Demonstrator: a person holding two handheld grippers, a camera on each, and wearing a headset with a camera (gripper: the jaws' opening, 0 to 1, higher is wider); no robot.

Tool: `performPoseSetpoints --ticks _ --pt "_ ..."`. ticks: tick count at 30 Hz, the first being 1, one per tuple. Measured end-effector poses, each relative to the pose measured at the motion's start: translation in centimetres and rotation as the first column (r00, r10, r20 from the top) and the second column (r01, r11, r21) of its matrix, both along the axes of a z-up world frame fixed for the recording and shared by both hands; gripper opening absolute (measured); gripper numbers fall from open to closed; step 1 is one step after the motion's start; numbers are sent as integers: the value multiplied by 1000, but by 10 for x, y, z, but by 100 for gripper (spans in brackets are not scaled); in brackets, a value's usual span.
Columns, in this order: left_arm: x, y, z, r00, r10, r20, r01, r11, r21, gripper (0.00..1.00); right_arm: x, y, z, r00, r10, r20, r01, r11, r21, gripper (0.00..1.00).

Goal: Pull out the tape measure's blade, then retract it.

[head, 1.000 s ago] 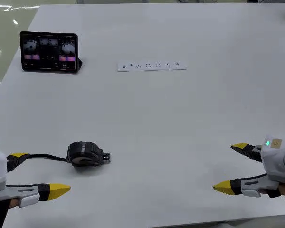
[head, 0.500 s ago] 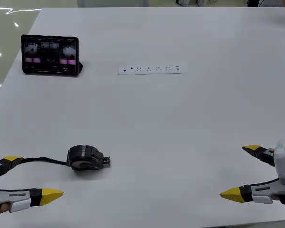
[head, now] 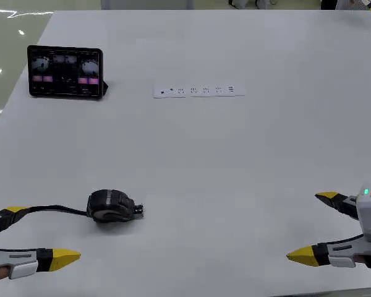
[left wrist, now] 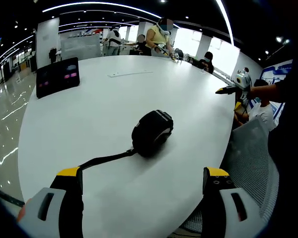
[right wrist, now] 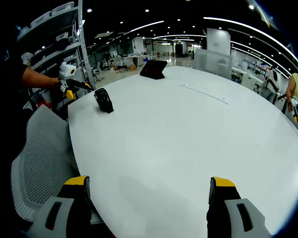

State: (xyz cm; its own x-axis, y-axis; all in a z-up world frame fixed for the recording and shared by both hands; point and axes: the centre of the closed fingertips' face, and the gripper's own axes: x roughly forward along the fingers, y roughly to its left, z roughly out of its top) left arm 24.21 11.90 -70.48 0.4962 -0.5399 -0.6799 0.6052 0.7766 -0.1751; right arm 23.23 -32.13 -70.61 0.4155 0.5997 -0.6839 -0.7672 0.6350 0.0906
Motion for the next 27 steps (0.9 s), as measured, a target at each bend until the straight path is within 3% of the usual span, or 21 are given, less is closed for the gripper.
performPoseSetpoints --ticks 27 --pt "3 3 4 1000 11 13 -11 1000 -6 99 -2 -3 -2 1000 -8 -4 8 1000 4 99"
